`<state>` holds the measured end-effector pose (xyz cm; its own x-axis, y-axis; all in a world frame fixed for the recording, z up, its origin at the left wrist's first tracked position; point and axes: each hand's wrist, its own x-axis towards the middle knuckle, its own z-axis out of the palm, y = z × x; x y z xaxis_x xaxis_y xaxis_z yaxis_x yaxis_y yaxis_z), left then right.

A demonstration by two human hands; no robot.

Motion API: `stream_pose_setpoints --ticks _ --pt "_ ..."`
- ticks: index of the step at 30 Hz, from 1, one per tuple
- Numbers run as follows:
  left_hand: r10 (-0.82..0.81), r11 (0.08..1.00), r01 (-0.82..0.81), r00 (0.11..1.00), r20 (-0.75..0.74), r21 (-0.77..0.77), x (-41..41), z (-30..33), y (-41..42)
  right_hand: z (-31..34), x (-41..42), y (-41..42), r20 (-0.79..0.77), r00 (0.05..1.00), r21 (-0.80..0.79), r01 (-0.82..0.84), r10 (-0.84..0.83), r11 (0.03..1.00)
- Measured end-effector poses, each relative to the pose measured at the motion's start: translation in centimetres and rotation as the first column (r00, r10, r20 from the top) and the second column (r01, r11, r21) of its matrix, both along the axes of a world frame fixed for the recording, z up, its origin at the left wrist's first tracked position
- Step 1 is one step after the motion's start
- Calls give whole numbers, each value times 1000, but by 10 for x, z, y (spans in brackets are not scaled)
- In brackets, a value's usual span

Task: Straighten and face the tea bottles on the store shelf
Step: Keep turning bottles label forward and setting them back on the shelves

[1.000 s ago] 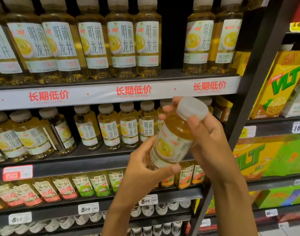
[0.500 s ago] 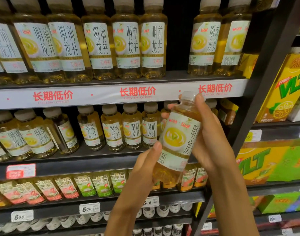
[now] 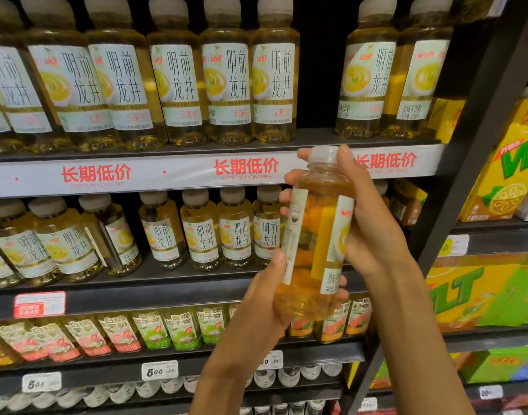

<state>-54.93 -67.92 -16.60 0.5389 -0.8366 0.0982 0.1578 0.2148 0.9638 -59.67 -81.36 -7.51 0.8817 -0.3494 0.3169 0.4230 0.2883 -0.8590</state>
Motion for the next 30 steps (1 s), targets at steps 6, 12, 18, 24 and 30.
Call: stream_pose_setpoints --ticks 6,12,18,24,30 --pt "192 981 -187 977 94 -55 -1 6 1 -1 0 -6 -38 989 -209 134 -145 969" --pt "182 981 -166 965 187 -99 -6 3 -10 -2 3 2 -17 980 -259 186 -197 948" --pt "-4 999 1 996 -90 -38 3 0 -10 3 8 -2 68 996 -103 73 -66 992" --pt "87 982 -106 988 -124 -156 3 -4 -10 -4 10 -3 58 996 -80 71 -66 994" --pt "276 954 -264 959 71 -138 -1 -3 -17 -7 8 3 31 979 -226 202 -200 953"
